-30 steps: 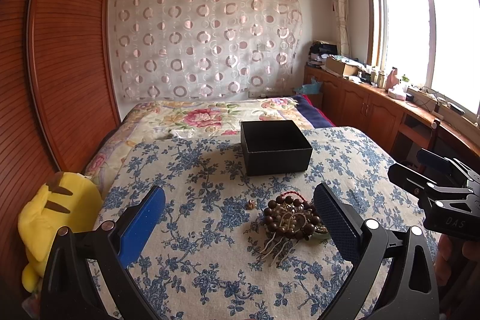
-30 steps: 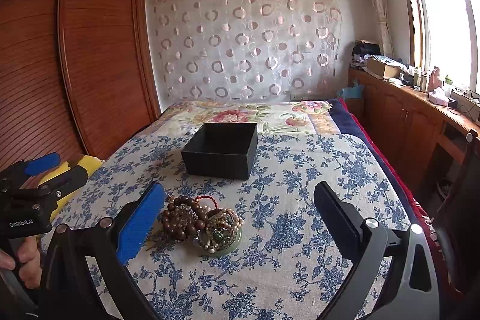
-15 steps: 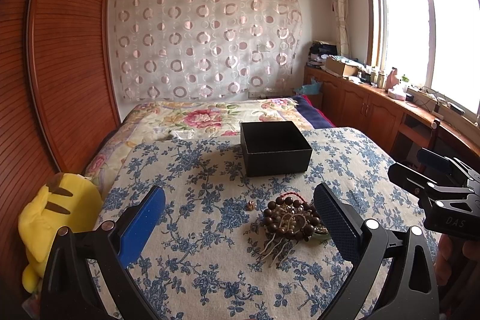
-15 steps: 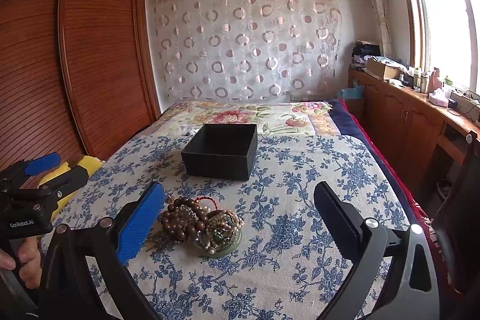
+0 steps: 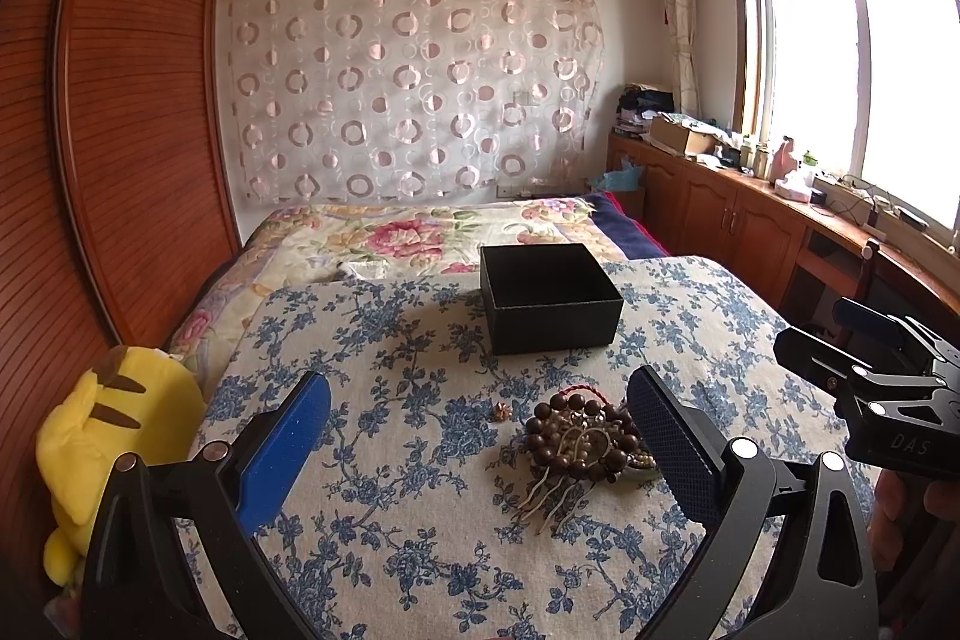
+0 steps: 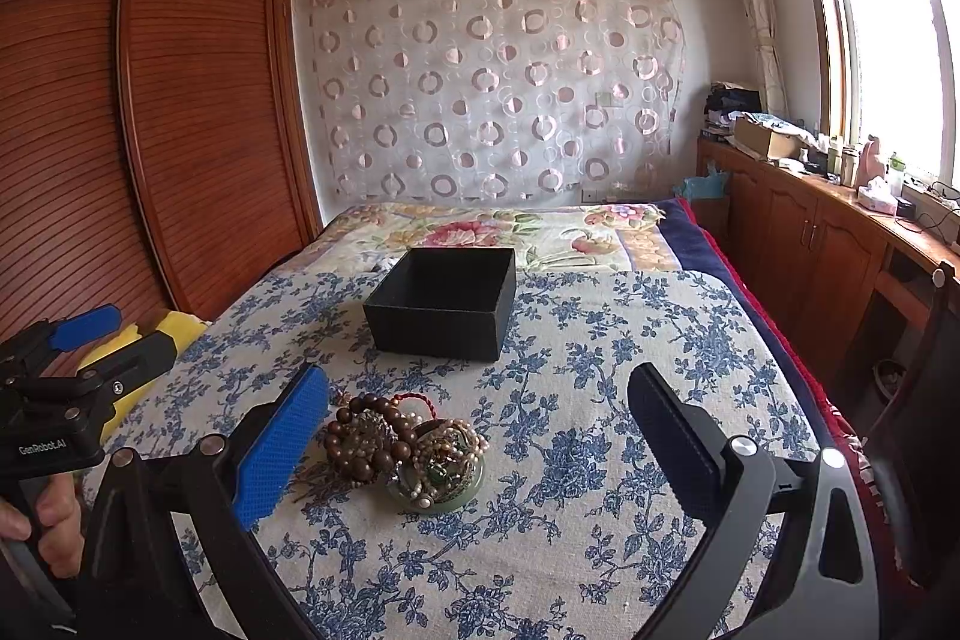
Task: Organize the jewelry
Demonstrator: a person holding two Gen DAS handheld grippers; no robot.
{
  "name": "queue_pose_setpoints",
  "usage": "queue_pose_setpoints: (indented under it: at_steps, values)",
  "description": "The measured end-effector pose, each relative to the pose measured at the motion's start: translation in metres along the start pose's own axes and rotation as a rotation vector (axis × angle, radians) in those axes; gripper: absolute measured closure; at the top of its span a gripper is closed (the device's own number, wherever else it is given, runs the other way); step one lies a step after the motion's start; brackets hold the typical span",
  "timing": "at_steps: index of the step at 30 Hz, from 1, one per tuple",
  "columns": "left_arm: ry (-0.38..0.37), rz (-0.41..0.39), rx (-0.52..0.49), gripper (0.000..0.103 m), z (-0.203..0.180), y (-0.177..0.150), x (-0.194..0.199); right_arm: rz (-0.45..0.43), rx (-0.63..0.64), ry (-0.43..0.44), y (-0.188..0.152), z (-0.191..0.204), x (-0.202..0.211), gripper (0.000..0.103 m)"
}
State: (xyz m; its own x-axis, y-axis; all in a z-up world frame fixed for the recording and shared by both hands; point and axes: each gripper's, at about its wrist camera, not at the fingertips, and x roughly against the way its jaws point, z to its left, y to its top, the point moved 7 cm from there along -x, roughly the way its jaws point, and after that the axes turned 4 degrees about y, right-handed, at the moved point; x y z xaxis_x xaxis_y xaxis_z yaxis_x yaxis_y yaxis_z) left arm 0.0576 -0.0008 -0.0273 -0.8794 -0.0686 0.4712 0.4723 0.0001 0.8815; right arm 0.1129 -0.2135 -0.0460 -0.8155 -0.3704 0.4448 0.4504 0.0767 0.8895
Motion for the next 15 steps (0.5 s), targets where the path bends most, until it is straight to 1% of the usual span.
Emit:
queue_pose_setpoints:
  at_steps: [15]
  values:
    - [-0.001, -0.002, 0.000, 0.007, -0.0002, -0.0002, 0.0005, 0.001, -0.002, -0.001, 0.0009, -0.0002, 0.0001, 0.002]
